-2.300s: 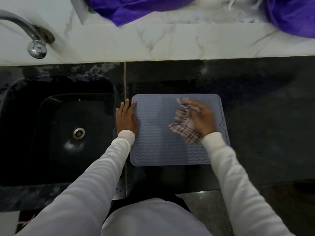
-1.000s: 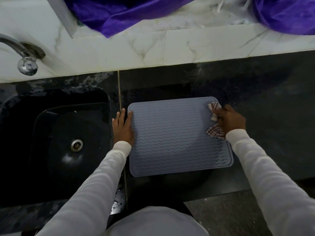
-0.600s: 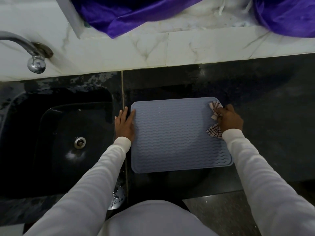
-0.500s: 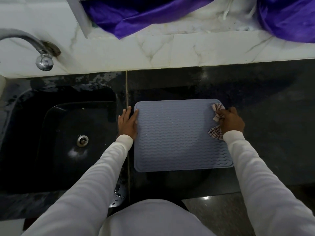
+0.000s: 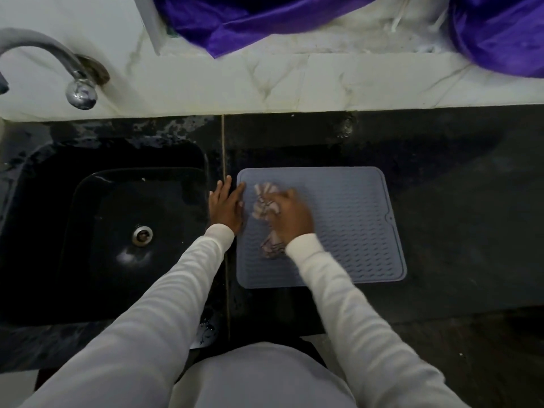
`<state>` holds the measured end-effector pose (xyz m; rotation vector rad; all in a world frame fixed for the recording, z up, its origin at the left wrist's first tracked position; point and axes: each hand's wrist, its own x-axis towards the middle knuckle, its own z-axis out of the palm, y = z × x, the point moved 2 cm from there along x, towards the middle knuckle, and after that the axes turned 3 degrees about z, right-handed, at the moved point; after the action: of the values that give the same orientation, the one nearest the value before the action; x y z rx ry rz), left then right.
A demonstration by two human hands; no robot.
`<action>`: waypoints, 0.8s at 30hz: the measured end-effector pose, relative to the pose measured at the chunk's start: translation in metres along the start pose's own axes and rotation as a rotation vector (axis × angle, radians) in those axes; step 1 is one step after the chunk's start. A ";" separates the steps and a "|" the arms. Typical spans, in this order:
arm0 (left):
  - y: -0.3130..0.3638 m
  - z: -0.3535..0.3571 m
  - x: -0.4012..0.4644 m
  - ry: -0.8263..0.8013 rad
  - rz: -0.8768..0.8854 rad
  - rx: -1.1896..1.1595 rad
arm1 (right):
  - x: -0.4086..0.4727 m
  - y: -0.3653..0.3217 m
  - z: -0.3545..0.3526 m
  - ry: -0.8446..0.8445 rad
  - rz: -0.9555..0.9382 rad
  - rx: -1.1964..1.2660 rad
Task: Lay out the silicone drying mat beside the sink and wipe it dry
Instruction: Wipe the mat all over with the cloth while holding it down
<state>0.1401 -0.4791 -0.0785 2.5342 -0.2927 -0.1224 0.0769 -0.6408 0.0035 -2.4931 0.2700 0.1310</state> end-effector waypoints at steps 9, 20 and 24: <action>-0.001 0.000 0.000 -0.031 -0.014 -0.012 | -0.001 0.019 0.025 -0.074 -0.102 -0.318; 0.004 -0.001 0.000 -0.013 -0.037 -0.047 | -0.002 0.133 -0.064 0.004 0.005 -0.428; 0.005 -0.001 0.000 -0.007 -0.047 -0.053 | 0.003 0.175 -0.103 0.068 0.069 -0.567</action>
<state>0.1389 -0.4826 -0.0745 2.4896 -0.2295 -0.1559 0.0439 -0.8409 -0.0149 -3.0558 0.3917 0.1695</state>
